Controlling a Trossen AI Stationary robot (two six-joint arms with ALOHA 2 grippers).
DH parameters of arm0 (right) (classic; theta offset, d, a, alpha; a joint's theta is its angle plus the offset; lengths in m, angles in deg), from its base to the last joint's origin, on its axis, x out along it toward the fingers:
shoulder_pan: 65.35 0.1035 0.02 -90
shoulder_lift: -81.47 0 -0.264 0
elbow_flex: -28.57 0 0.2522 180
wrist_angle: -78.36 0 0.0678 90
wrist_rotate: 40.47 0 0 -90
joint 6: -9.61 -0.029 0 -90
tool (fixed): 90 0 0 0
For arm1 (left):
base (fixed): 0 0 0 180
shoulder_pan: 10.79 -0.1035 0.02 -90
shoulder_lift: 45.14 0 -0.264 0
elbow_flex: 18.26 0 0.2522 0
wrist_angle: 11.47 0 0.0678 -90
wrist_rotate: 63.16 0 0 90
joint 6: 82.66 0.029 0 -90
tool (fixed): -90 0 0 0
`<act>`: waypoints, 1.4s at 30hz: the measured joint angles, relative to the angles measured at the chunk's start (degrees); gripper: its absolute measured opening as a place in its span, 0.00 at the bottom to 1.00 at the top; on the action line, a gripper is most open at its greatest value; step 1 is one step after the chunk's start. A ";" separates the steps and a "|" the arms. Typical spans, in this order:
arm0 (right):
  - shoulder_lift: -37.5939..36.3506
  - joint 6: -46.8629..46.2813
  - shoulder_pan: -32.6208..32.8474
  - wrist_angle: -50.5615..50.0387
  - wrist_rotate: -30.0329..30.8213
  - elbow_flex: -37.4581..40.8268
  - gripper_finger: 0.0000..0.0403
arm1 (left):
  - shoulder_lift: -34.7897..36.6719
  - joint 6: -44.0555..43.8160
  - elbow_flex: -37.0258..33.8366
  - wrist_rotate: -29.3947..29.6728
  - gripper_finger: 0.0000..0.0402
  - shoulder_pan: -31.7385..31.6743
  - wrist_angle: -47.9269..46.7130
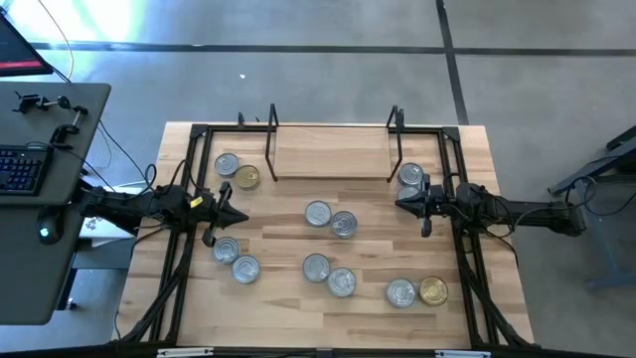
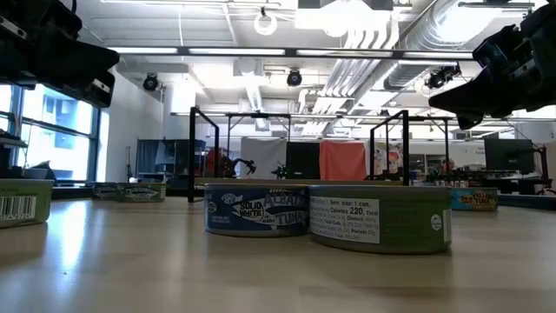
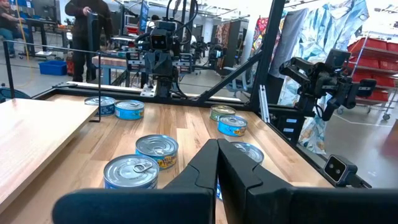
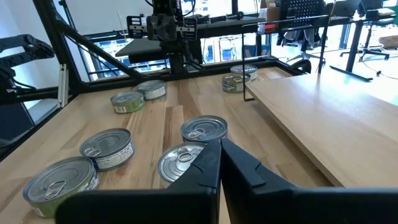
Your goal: Stack canned seafood by type on shelf
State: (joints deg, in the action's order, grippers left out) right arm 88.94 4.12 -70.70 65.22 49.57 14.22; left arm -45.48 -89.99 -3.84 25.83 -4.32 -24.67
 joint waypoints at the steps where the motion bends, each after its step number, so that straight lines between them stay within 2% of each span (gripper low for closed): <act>1: -0.01 0.00 0.01 0.00 0.00 0.01 0.00 | -0.02 0.00 0.01 0.01 0.00 0.00 0.02; 17: -0.01 -0.24 0.01 0.20 0.00 0.01 0.00 | 0.00 0.00 0.01 0.00 0.00 0.00 0.00; 19: 0.00 -2.18 0.01 0.26 -0.01 0.01 0.00 | -0.02 0.00 0.01 0.00 0.00 0.01 0.02; 23: 0.01 -17.08 0.14 1.44 -1.27 0.01 0.00 | -0.01 -0.01 -0.01 0.01 0.00 0.00 0.02; 26: 0.01 -17.11 -0.14 3.19 2.78 0.01 0.00 | -0.02 -1.21 0.00 0.00 0.00 0.00 0.26; 30: 0.60 -17.81 0.21 0.86 3.30 -0.47 0.00 | -0.02 -5.79 0.01 0.02 0.00 0.00 1.20; 33: 3.11 -16.70 1.00 -6.86 7.24 -3.46 0.02 | -0.01 -9.59 0.01 0.02 0.00 0.00 0.99; 37: 10.13 -15.06 2.23 -18.41 13.03 -9.42 0.11 | -0.02 -9.24 0.01 0.28 0.00 -0.04 0.90; 42: 21.76 -11.47 3.60 -21.92 16.78 -15.96 0.26 | -0.02 -9.52 0.00 0.35 0.00 -0.05 1.92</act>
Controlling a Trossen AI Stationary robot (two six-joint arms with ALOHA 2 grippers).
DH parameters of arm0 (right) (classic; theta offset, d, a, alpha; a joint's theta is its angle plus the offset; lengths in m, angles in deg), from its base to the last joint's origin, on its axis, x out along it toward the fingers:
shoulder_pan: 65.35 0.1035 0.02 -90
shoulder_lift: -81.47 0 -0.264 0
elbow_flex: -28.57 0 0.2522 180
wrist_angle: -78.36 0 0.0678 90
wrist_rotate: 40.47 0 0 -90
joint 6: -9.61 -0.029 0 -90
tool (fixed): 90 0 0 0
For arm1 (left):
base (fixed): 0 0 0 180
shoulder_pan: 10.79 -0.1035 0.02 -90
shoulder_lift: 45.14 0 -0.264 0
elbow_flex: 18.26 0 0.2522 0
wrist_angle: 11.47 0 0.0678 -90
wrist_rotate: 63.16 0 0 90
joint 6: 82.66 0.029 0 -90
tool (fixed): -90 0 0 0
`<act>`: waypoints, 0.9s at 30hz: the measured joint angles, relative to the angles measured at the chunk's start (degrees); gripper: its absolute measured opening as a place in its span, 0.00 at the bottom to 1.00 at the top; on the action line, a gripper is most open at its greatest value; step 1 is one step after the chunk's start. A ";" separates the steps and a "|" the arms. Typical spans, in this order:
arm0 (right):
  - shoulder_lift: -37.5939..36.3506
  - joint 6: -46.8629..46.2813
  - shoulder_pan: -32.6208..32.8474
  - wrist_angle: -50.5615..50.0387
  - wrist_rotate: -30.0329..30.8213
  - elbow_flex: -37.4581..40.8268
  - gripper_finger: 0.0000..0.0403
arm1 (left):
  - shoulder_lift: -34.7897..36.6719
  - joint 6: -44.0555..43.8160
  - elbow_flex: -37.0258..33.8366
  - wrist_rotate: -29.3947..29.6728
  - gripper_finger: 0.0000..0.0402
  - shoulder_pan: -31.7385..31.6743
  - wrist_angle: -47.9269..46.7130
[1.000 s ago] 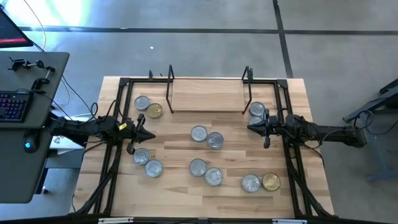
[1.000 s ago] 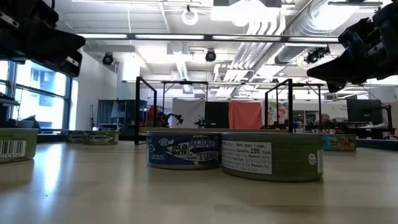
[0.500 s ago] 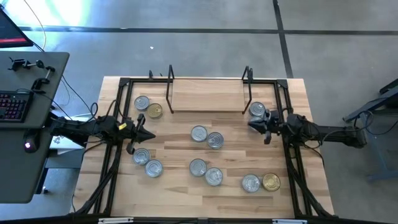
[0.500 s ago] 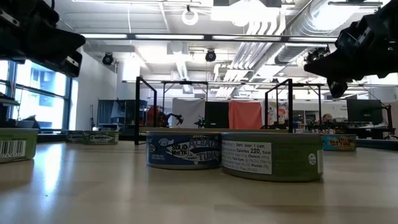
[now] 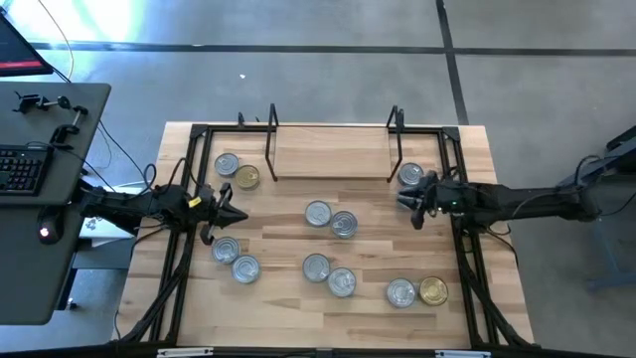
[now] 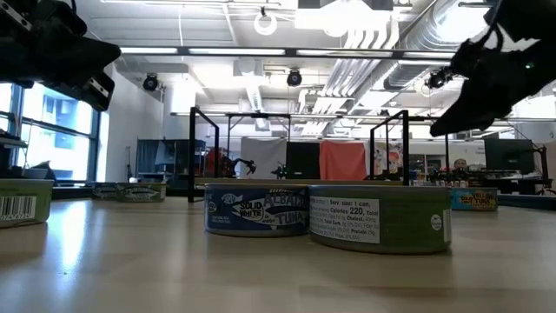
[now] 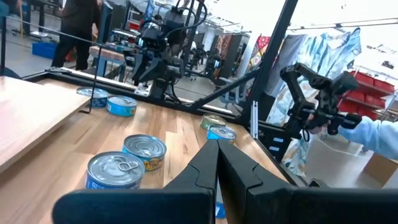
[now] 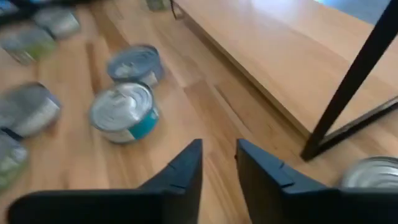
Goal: Stack canned seafood by type on shelf
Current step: Put the yellow-blue tuna can on the shelf
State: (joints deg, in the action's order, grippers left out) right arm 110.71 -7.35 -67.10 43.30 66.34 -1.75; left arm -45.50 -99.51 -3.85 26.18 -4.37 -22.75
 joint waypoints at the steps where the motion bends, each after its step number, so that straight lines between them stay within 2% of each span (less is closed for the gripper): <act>1: 2.35 0.17 0.30 -0.11 1.02 -0.56 0.29 | 0.00 -0.73 -0.01 0.02 0.00 0.06 0.36; 7: 14.77 -1.45 3.06 2.13 5.29 -1.45 0.39 | 0.00 -0.97 0.01 0.66 0.00 0.06 1.12; 13: 22.25 -12.83 5.55 0.34 16.70 -1.45 0.39 | 0.00 4.33 0.01 4.73 0.00 0.06 3.08; 19: 24.90 -17.75 5.54 -3.23 17.23 -1.49 0.39 | 0.00 9.90 0.01 8.57 0.00 0.06 8.22; 27: 27.58 -20.79 5.55 -6.12 16.15 -1.71 0.39 | -0.85 14.51 0.01 8.76 0.00 0.05 10.04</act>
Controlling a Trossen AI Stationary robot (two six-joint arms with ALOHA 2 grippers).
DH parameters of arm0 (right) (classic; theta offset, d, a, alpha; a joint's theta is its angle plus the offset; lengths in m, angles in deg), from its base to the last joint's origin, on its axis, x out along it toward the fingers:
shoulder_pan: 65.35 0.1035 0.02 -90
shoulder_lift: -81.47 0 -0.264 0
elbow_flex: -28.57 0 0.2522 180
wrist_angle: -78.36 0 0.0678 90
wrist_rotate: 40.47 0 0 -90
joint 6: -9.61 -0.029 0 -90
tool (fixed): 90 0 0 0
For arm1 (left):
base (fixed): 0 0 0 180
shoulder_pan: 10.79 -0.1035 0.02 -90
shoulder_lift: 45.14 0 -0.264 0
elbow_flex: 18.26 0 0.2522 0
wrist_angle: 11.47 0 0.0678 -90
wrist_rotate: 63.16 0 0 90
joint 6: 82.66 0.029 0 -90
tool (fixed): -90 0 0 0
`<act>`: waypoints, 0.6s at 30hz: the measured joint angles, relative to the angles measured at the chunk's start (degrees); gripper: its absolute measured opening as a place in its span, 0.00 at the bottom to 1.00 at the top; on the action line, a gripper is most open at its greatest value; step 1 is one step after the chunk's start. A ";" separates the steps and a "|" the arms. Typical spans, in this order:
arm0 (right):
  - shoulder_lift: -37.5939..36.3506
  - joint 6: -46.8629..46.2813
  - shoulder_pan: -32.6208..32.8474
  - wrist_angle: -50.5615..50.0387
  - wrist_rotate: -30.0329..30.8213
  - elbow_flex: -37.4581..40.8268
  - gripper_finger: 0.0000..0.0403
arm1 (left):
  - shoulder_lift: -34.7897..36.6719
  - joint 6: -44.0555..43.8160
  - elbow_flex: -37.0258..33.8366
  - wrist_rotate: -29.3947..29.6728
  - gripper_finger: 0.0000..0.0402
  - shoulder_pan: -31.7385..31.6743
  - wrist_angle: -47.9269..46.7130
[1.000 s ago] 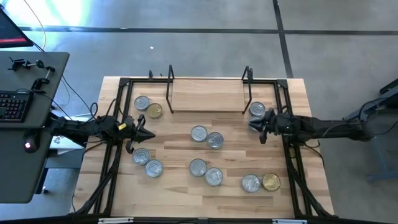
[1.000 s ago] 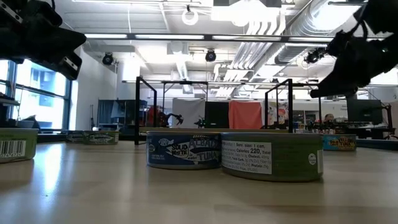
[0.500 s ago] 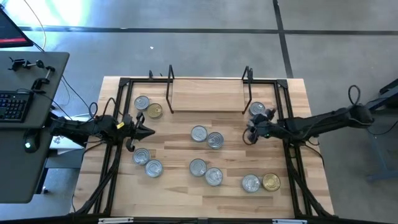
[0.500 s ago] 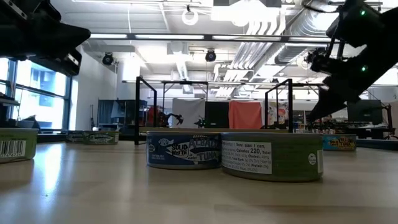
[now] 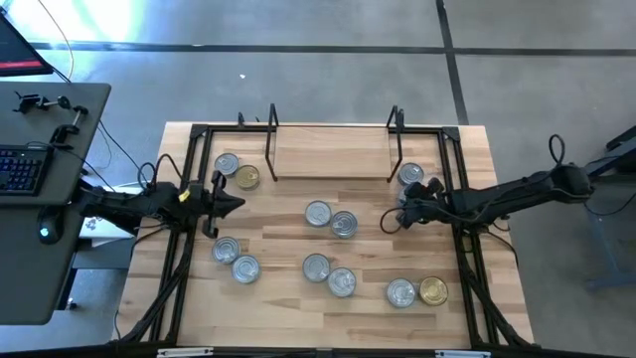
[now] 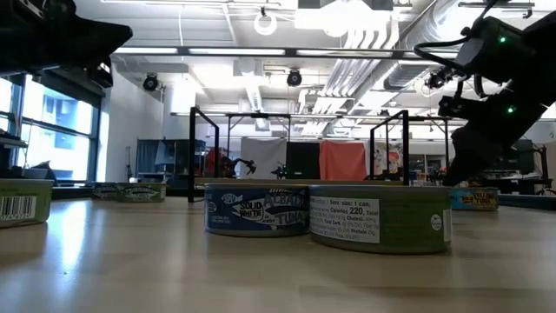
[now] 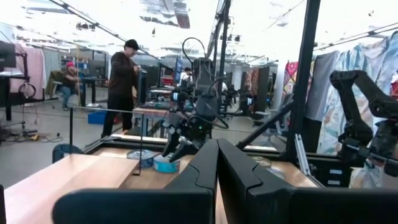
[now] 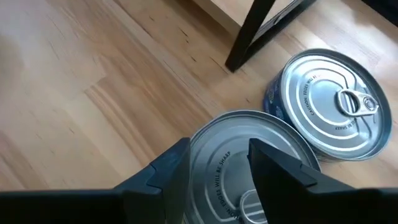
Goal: Stack canned seafood by type on shelf
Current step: Put the yellow-blue tuna can on the shelf
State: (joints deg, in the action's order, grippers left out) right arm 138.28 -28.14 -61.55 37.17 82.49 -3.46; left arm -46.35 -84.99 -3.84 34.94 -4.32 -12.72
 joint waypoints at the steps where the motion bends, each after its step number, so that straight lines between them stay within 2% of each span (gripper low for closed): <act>1: 0.50 -0.04 0.00 0.15 -0.40 -0.05 0.39 | -0.41 0.03 0.00 0.00 0.00 0.01 -0.10; 7: 2.24 0.77 0.32 2.70 -3.80 -0.12 0.39 | -4.44 0.54 0.00 0.02 0.00 -0.01 3.02; 12: 2.29 4.44 2.02 10.58 -9.17 0.19 0.39 | -8.22 1.12 0.00 0.02 0.00 0.00 6.53; 18: 2.43 3.30 4.49 20.98 -13.08 0.44 0.39 | -12.24 1.73 0.00 0.02 0.00 -0.01 10.89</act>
State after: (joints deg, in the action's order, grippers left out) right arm 140.71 -24.84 -57.07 58.15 69.42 -3.02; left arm -58.59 -83.26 -3.84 34.96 -4.33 -1.83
